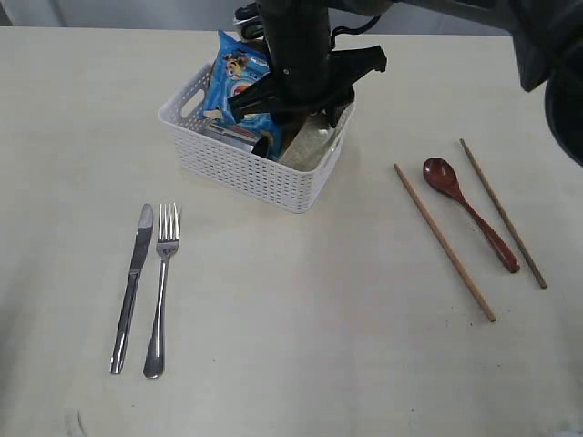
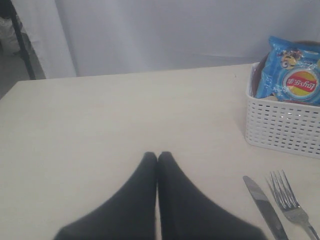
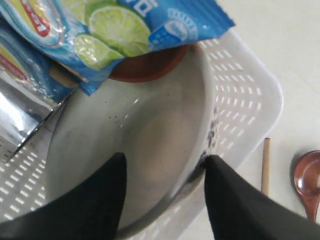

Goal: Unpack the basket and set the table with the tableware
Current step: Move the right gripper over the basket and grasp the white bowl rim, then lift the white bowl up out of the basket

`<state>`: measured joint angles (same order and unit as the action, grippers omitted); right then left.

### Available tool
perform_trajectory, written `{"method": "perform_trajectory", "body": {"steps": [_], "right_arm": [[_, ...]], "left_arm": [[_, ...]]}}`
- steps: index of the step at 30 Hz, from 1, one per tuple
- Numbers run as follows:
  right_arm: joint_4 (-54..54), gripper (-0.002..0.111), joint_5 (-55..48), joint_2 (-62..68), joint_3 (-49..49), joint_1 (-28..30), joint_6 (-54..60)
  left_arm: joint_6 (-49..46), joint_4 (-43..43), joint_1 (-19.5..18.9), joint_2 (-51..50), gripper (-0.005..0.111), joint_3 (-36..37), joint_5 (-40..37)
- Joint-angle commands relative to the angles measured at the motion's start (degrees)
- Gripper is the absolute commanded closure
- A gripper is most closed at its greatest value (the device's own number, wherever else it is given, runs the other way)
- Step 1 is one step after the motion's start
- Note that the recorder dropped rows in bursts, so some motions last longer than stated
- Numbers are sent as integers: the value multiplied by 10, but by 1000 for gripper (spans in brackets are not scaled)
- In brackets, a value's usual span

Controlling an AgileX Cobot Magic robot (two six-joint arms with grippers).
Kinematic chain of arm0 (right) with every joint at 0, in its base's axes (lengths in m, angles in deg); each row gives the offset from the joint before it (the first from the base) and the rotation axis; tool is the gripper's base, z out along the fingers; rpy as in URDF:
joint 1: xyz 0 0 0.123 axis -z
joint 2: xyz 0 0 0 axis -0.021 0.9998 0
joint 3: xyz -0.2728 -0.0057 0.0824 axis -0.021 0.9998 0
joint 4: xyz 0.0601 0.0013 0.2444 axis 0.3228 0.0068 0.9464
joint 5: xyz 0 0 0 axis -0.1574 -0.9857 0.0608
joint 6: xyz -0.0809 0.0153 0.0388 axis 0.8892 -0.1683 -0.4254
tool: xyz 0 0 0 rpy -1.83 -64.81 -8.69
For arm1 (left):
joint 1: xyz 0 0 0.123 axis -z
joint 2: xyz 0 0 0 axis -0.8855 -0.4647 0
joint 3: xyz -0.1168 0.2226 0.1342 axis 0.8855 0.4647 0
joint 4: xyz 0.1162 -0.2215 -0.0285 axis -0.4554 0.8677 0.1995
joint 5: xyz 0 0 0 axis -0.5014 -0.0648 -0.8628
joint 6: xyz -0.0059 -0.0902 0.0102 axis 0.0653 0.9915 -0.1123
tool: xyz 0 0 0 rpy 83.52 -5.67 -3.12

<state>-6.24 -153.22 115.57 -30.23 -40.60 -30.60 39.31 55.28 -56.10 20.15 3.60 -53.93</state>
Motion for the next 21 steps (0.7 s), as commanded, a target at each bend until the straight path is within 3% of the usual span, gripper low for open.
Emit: {"method": "perform_trajectory", "body": {"steps": [1,7,8,21], "right_arm": [[2,66,0,5,-21,4,5],[7,106,0,5,-53,4,47],[7,108,0,5,-52,4,57],[-69,109,0,-24,-52,4,77]], "left_arm": [[0,7,4,2,107,2,4],[0,7,4,2,107,2,4],[0,7,4,2,107,2,4],[0,7,4,2,107,2,4]]}}
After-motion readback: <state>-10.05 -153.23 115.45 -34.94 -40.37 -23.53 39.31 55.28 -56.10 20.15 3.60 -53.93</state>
